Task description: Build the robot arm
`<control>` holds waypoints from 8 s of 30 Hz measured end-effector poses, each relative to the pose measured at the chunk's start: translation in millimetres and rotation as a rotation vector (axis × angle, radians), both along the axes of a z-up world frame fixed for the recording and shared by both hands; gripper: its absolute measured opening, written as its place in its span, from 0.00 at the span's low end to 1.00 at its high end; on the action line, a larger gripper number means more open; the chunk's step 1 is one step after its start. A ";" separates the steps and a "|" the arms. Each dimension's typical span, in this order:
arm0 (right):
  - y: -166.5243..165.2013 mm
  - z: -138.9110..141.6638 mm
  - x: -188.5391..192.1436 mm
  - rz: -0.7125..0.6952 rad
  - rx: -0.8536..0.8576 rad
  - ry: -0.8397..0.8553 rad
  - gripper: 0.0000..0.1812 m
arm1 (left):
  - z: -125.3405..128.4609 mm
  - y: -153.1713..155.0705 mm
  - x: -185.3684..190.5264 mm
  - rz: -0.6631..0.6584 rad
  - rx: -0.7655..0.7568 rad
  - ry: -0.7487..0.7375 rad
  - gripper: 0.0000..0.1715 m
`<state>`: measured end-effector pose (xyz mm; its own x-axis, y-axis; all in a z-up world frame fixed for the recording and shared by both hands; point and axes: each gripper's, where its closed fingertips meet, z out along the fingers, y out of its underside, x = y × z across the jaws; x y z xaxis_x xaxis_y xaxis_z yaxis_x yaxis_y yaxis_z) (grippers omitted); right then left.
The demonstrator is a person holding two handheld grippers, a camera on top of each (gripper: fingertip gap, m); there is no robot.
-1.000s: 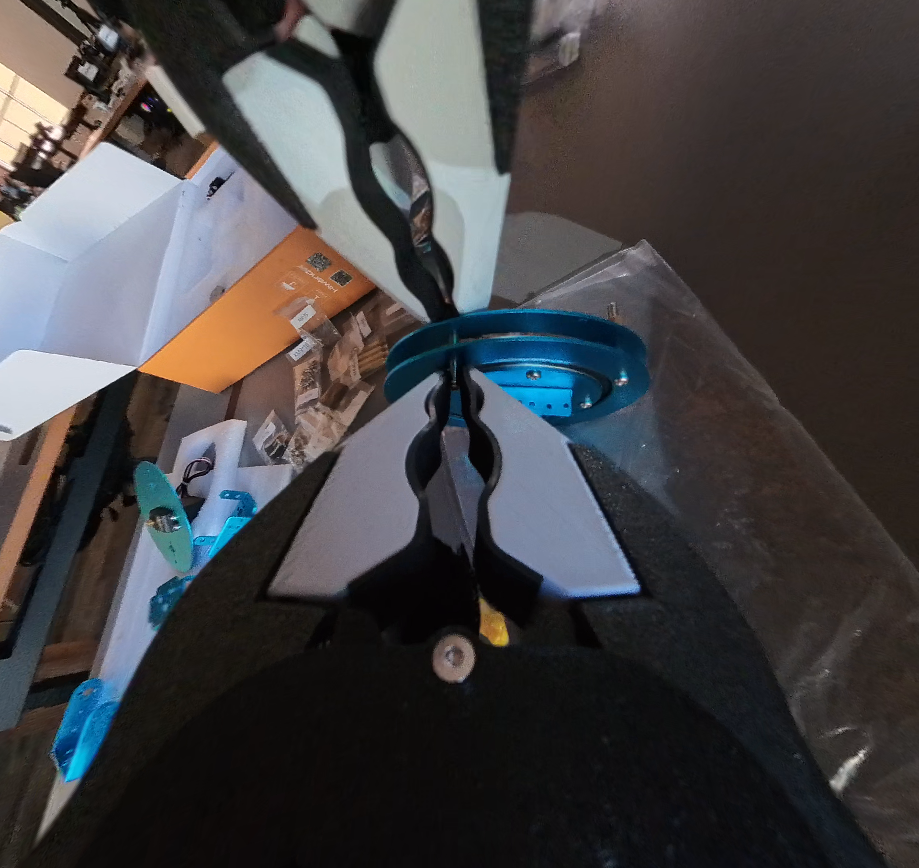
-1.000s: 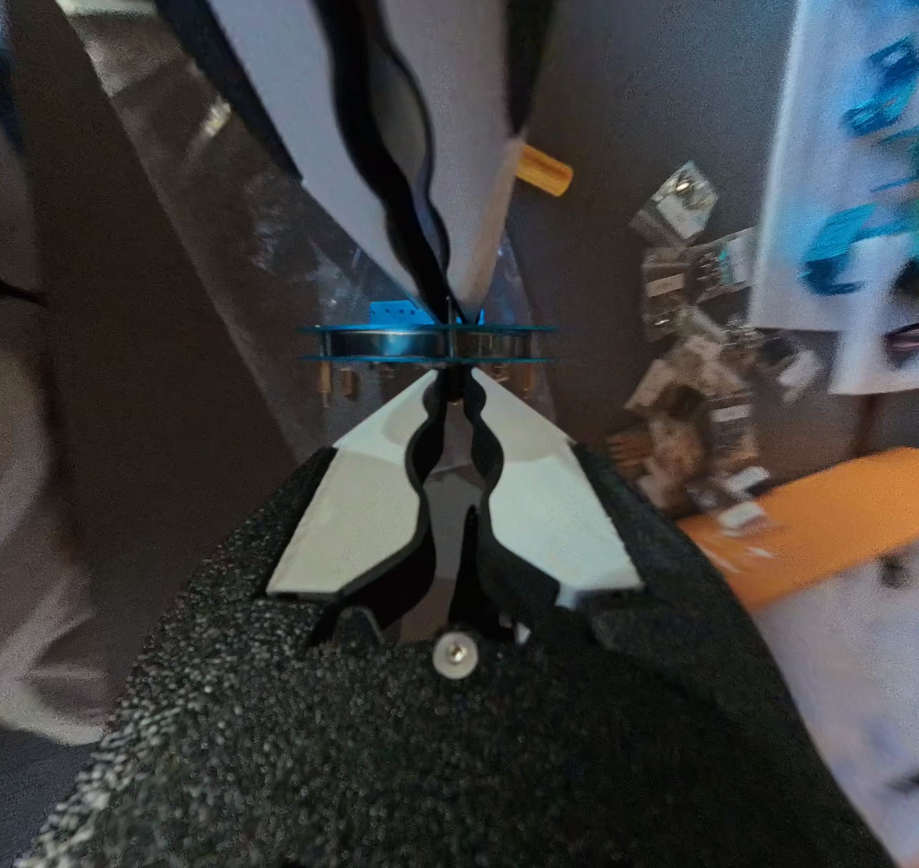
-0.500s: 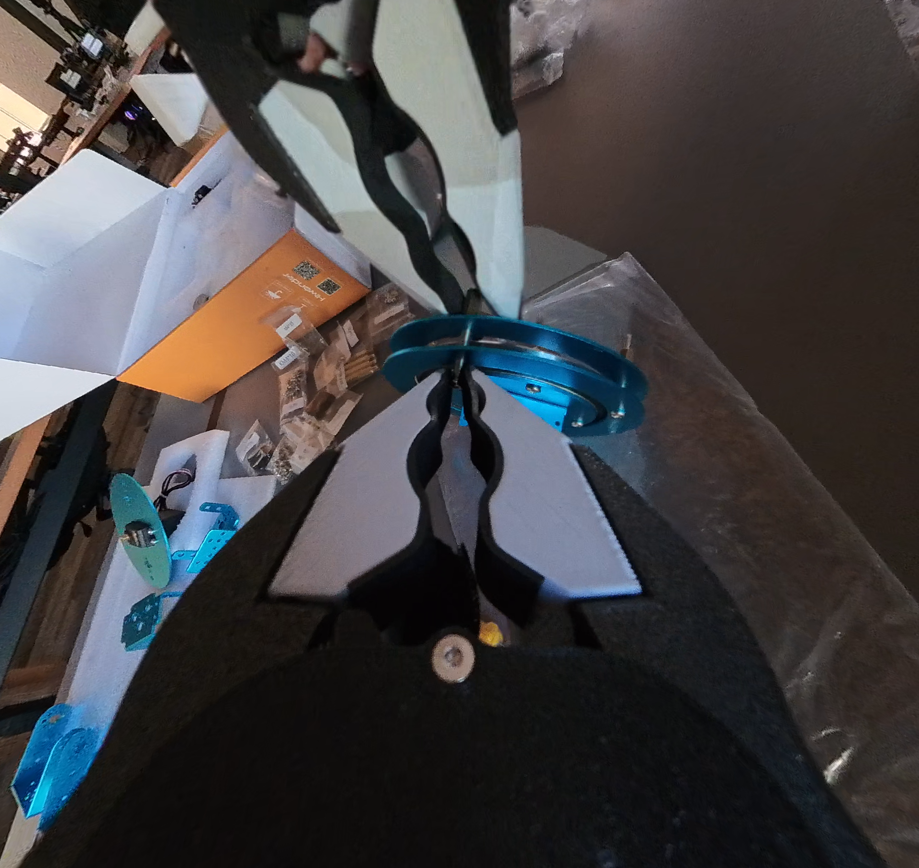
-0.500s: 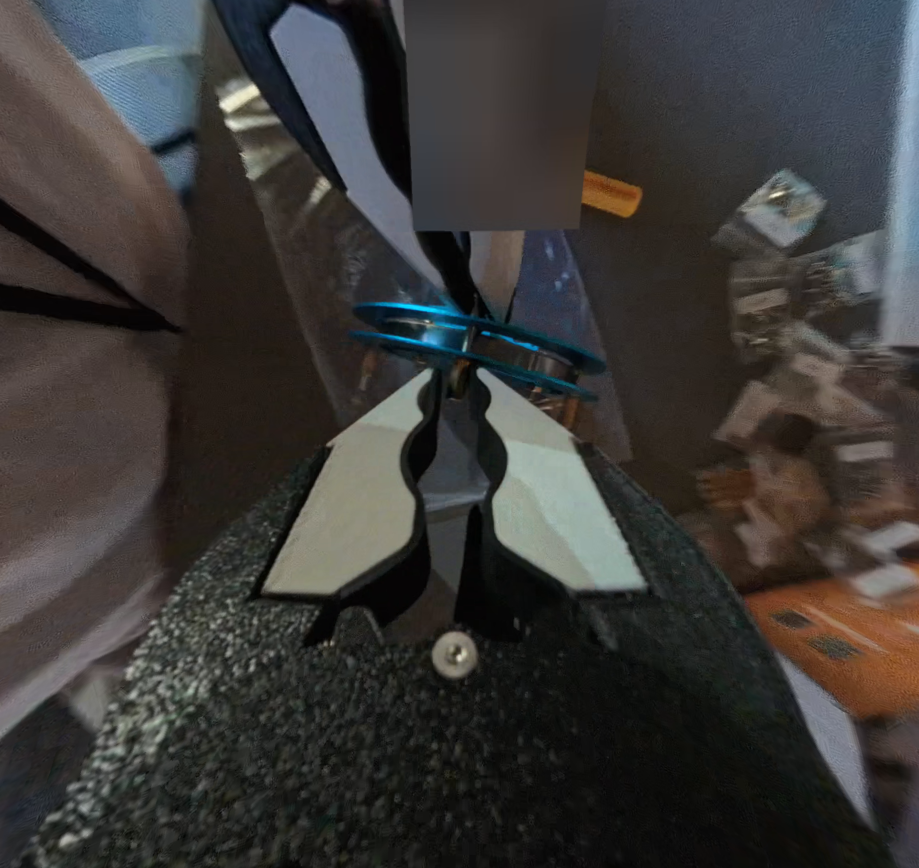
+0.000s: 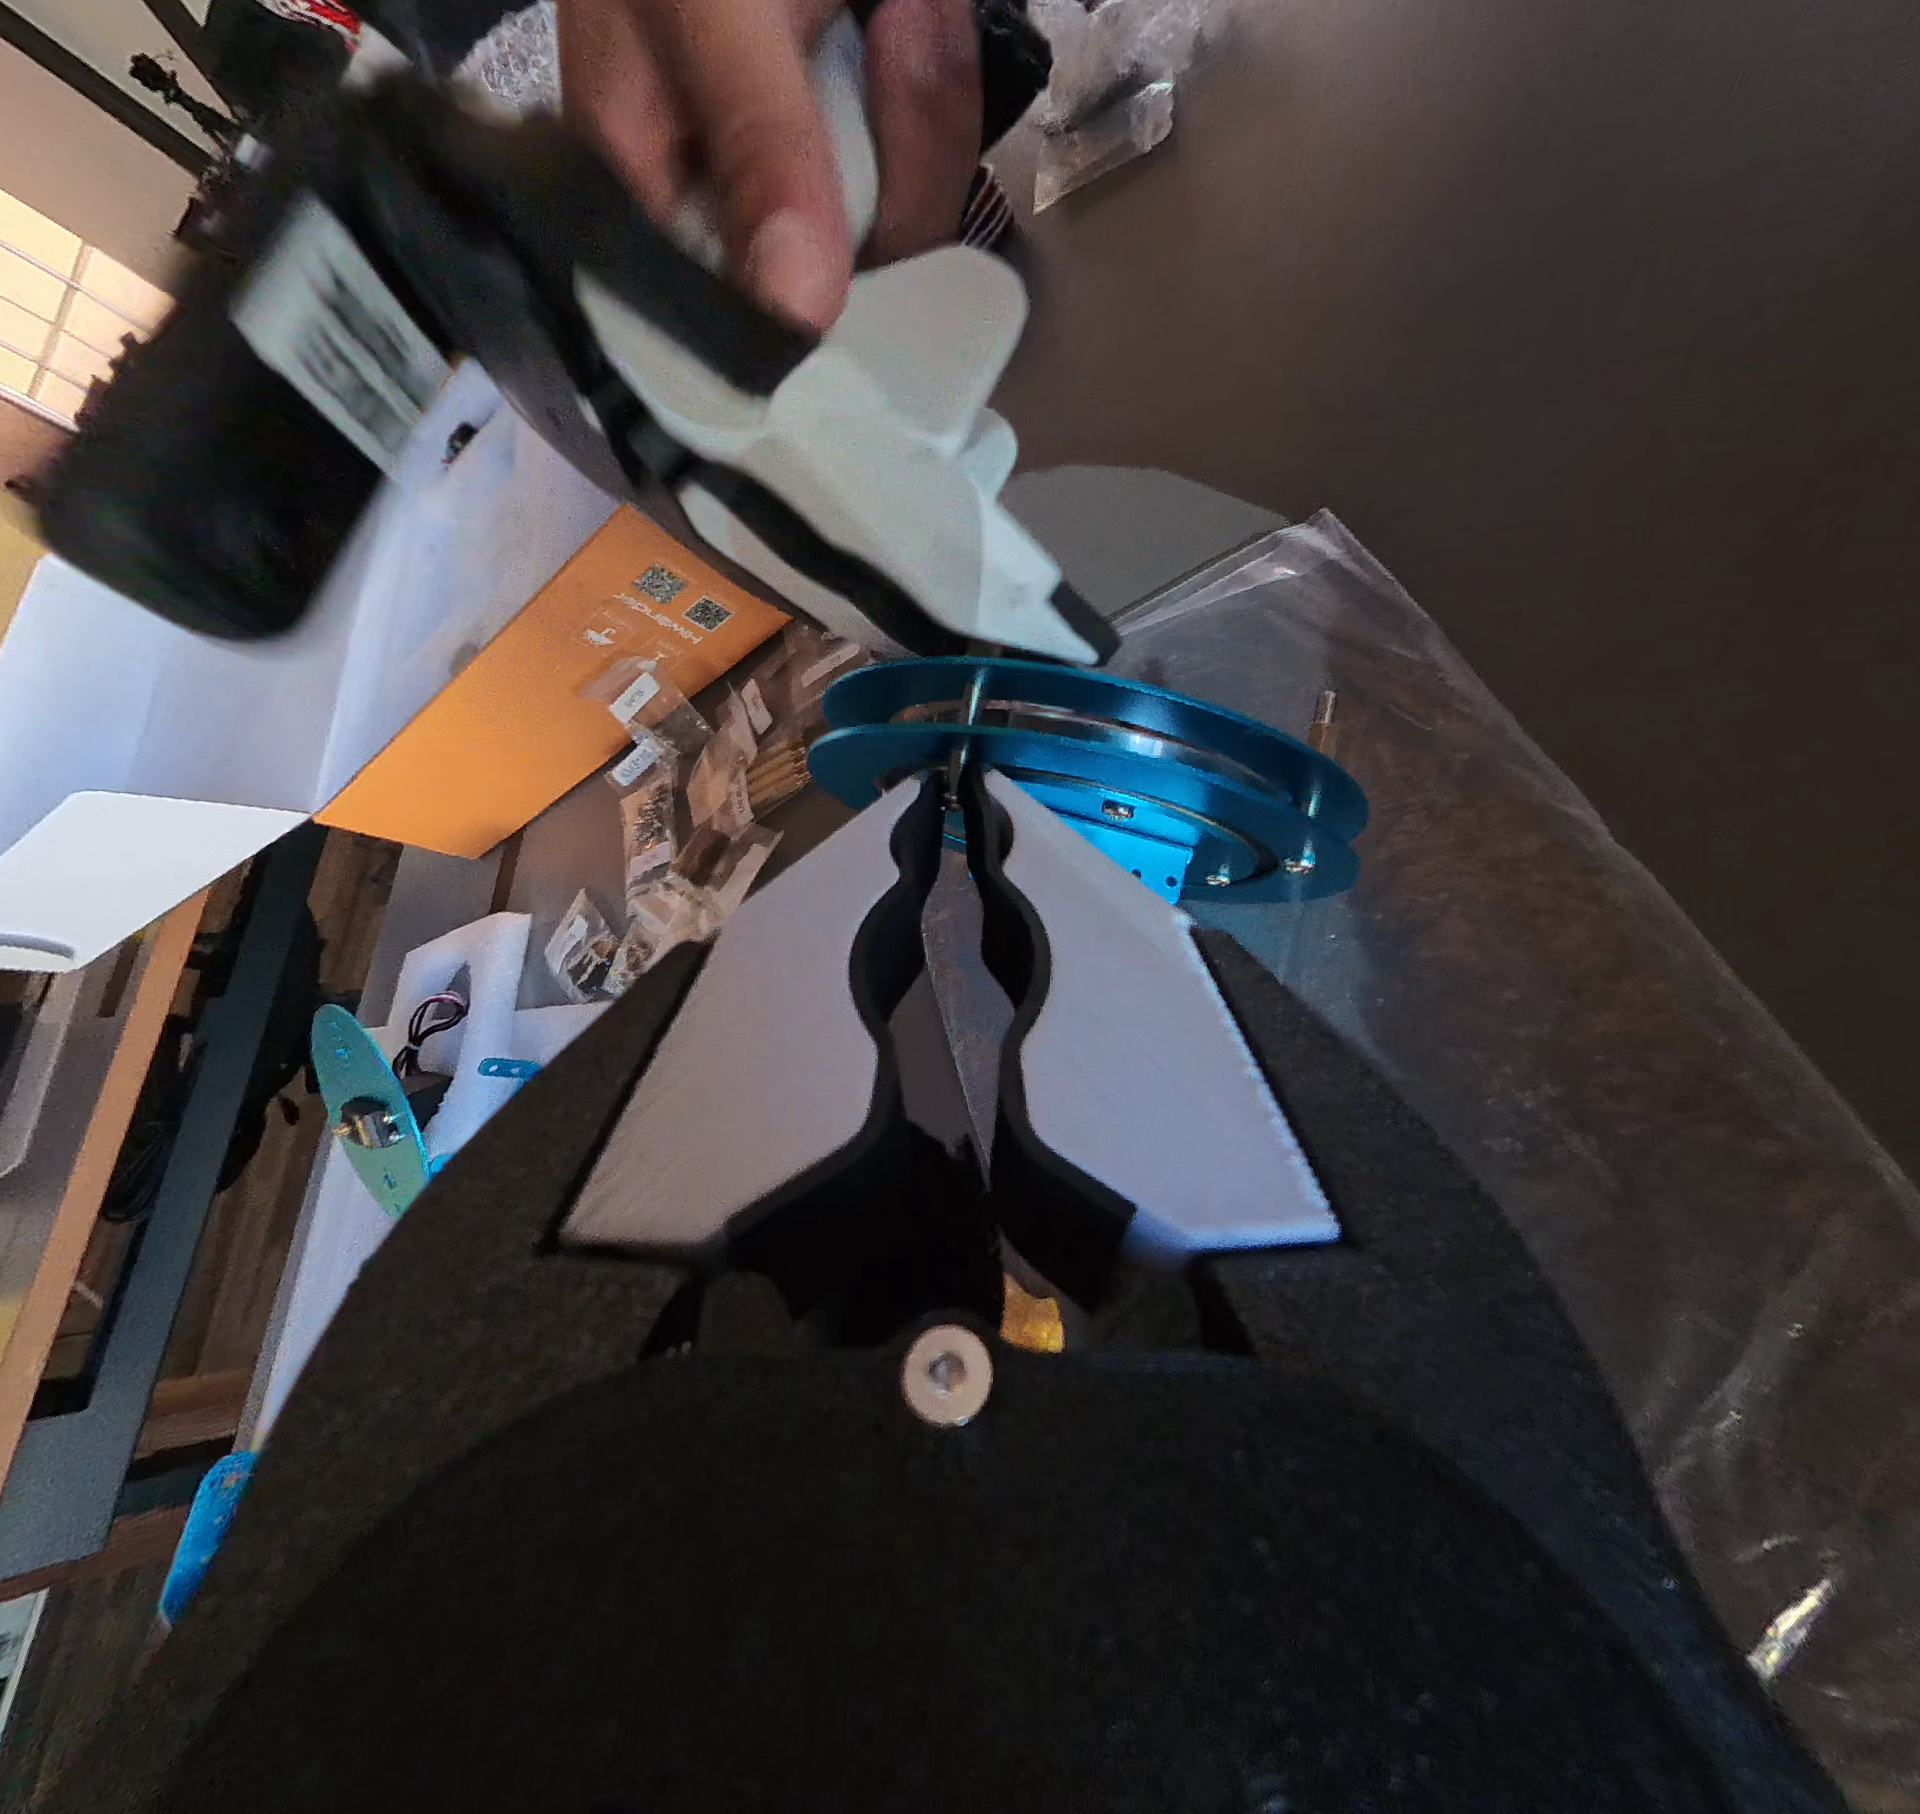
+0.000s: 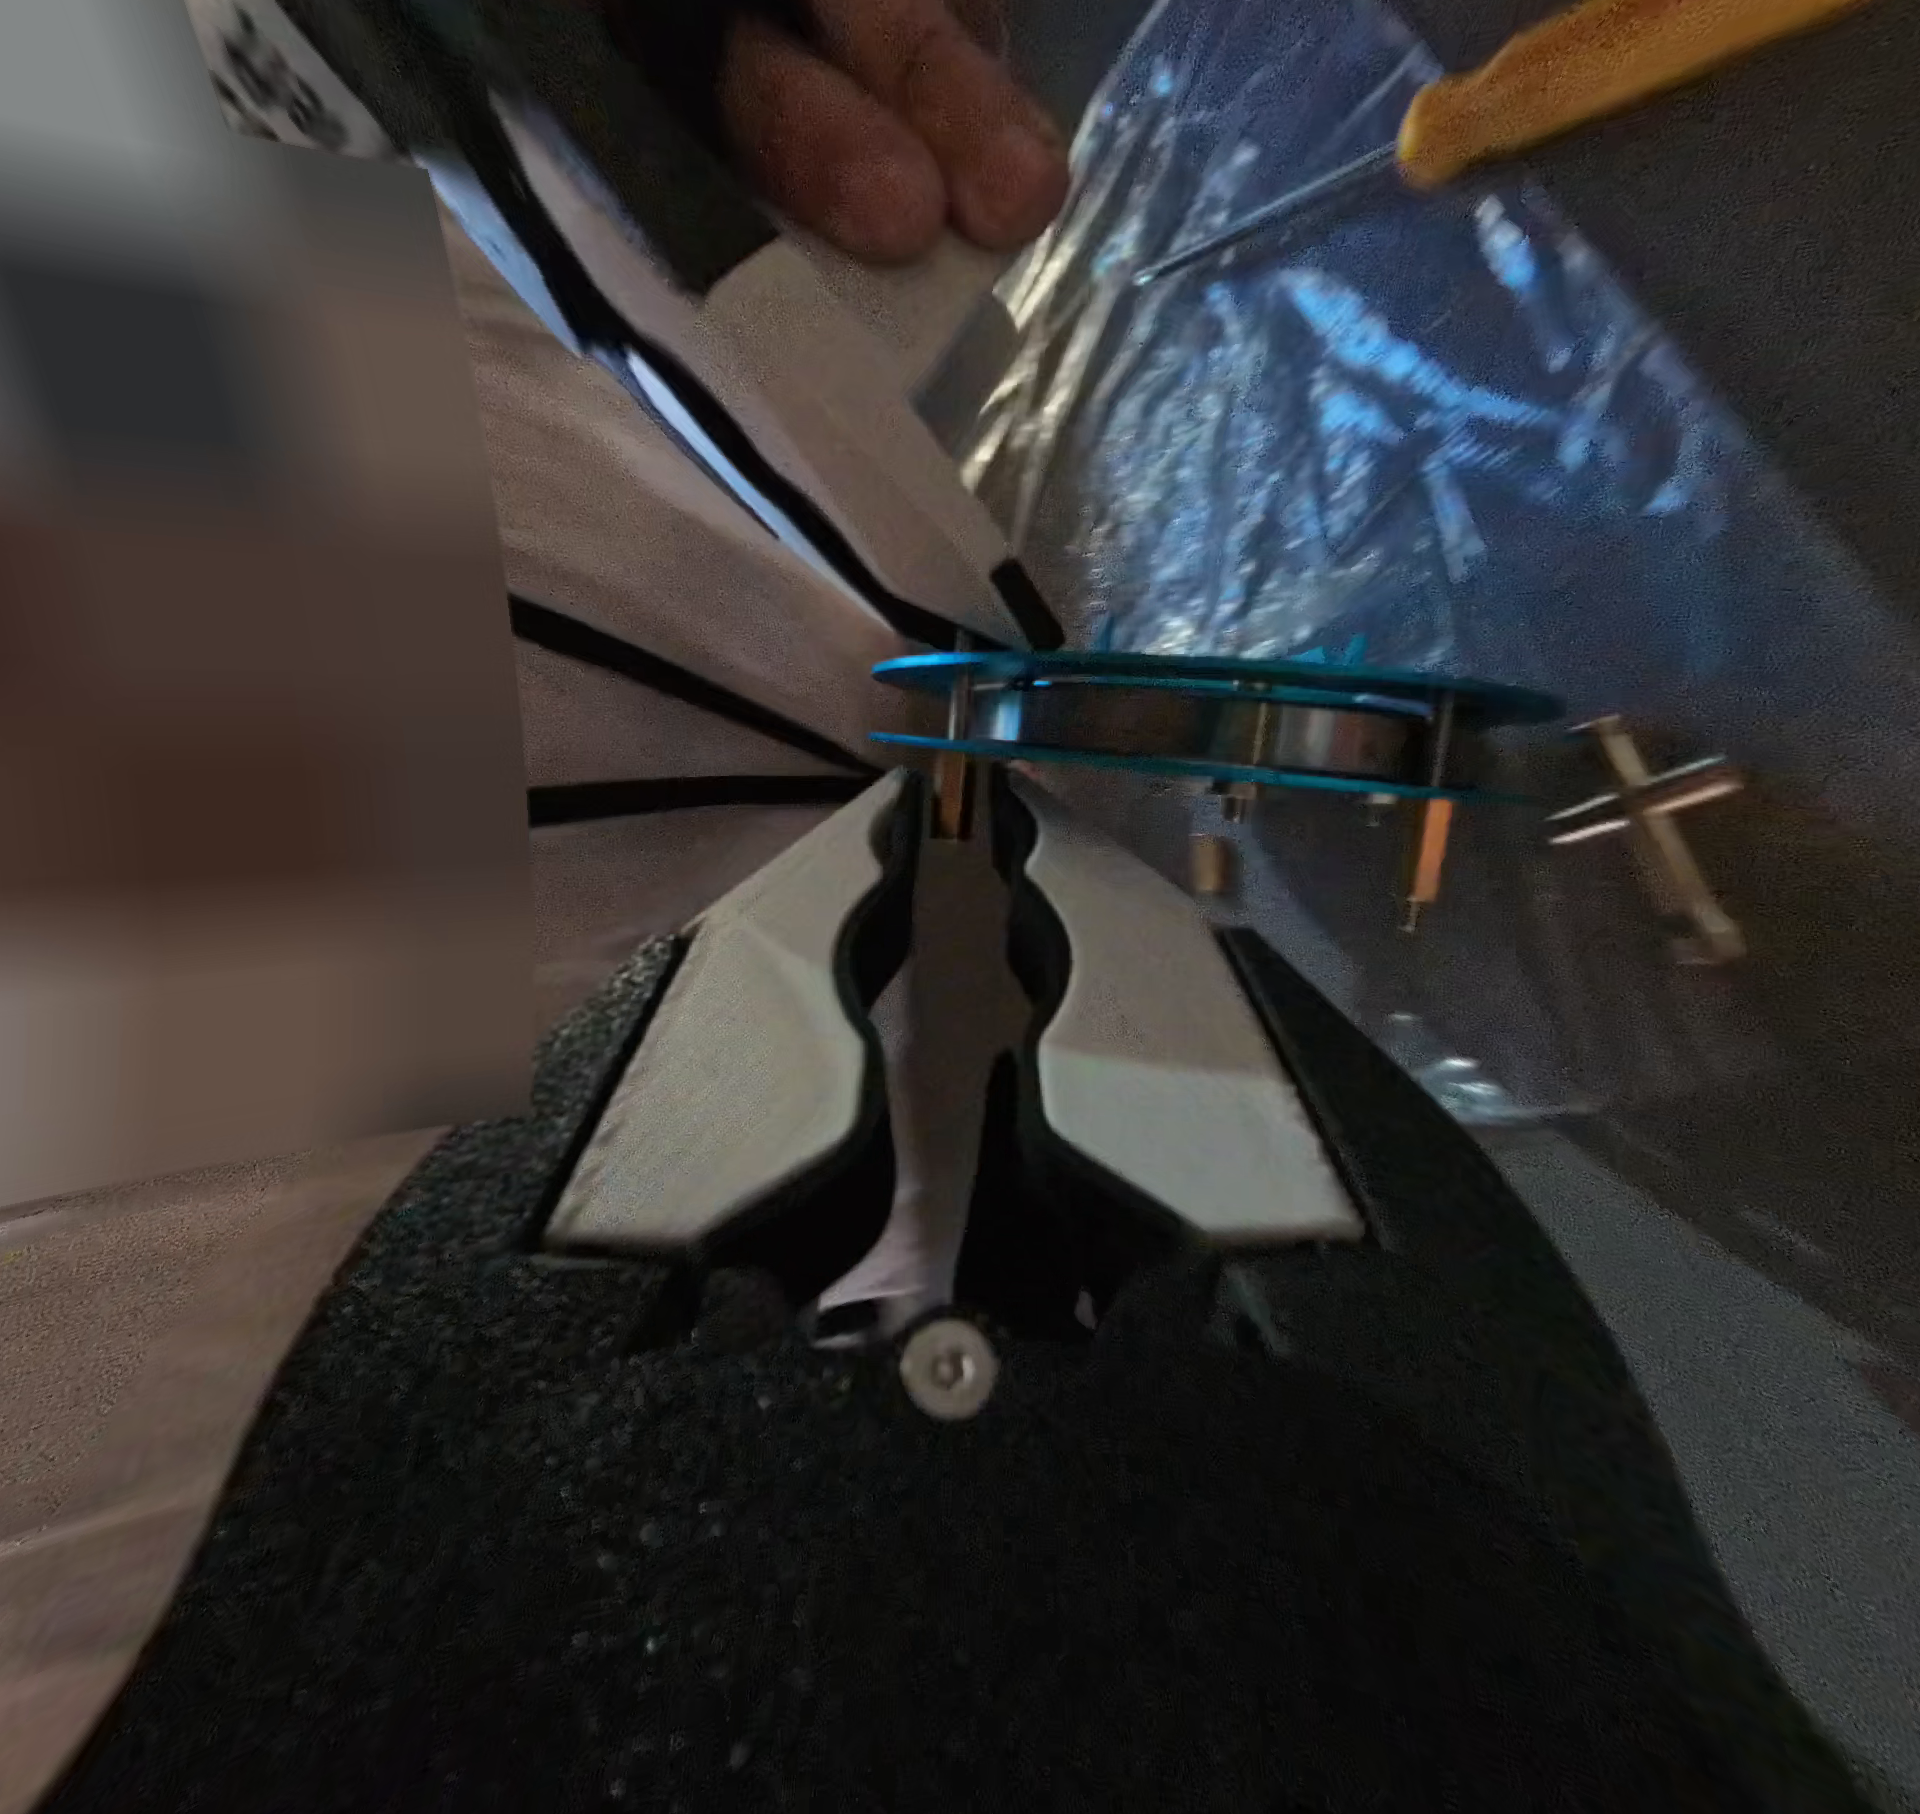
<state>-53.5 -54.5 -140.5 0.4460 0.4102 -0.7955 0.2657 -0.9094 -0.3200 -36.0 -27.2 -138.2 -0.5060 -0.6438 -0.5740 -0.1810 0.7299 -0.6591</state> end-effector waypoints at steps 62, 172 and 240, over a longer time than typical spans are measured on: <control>6.3 -4.8 45.9 -0.325 1.565 -1.339 0.15 | -1.3 6.2 -4.9 -0.089 -0.418 0.259 0.02; 24.6 -4.0 29.7 -0.008 0.592 -0.474 0.10 | -0.5 18.7 24.8 0.084 0.289 -0.093 0.02; 36.5 0.9 1.4 -0.178 1.141 -0.610 0.02 | -4.1 21.8 -5.6 0.117 -0.147 0.031 0.02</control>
<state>-52.0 -18.0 -139.6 0.7269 0.6137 0.3082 0.5459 -0.2442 -0.8014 -41.6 -5.4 -142.3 -0.4391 -0.7751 -0.4543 -0.2809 0.5987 -0.7501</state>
